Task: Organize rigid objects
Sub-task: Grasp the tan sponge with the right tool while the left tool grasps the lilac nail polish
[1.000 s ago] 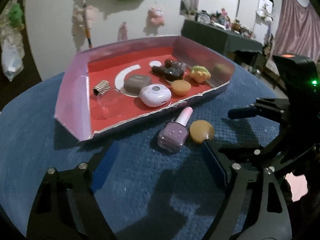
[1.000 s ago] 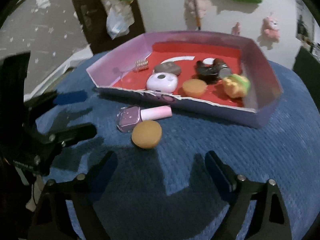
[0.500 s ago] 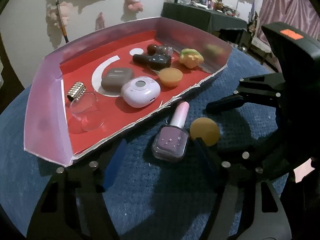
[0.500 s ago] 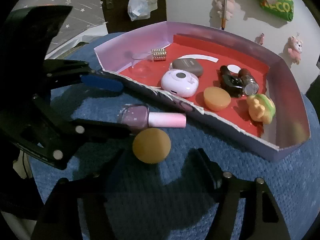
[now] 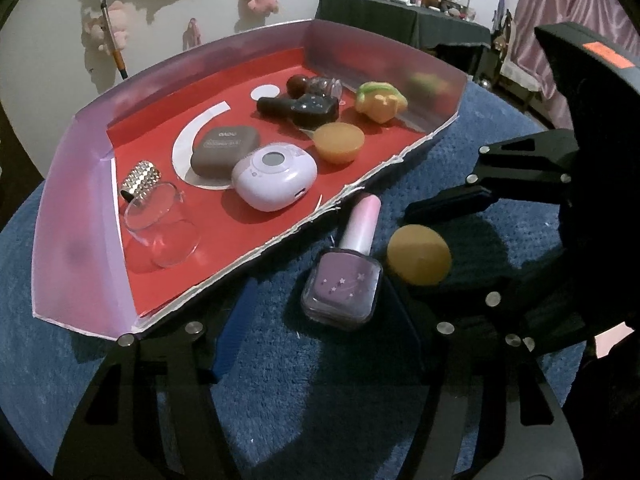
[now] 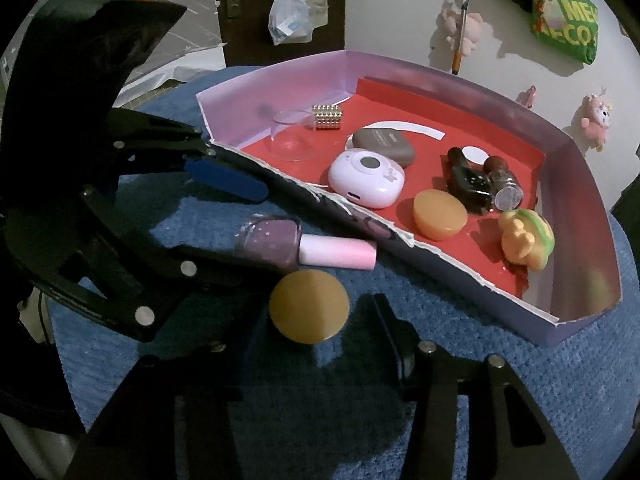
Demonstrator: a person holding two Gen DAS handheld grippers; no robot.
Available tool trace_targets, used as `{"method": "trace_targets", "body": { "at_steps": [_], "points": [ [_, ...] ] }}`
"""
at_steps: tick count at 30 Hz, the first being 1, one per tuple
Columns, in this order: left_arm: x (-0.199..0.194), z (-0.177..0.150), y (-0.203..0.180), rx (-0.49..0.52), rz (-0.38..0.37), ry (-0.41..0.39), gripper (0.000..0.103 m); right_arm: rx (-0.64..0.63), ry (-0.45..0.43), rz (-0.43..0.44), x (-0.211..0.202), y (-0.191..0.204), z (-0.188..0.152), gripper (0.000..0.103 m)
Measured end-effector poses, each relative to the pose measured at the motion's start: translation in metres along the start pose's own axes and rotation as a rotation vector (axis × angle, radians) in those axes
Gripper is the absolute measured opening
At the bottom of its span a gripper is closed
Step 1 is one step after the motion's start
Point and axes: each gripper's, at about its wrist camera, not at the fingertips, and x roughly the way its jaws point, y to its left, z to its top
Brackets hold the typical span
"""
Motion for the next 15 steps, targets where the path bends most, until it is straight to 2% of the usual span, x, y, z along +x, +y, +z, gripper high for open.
{"method": "trace_targets", "body": {
  "at_steps": [3, 6, 13, 15],
  "points": [
    [0.0029, 0.0007, -0.0001, -0.002, -0.006, 0.002, 0.062, -0.006, 0.000, -0.004, -0.0008, 0.0006, -0.0012, 0.051],
    [0.0049, 0.0022, -0.0008, -0.003, -0.024, 0.005, 0.053, -0.013, -0.003, -0.007, -0.0014, 0.0011, -0.0023, 0.050],
    [0.0102, 0.0069, -0.0037, 0.001, -0.022, -0.003, 0.050, -0.023, -0.010, 0.003, -0.0021, 0.0008, -0.0031, 0.047],
    [0.0106, 0.0072, -0.0034, 0.000, -0.037, -0.008, 0.042, -0.029, -0.017, 0.010, -0.0016, 0.0013, -0.0022, 0.043]
  ]
}}
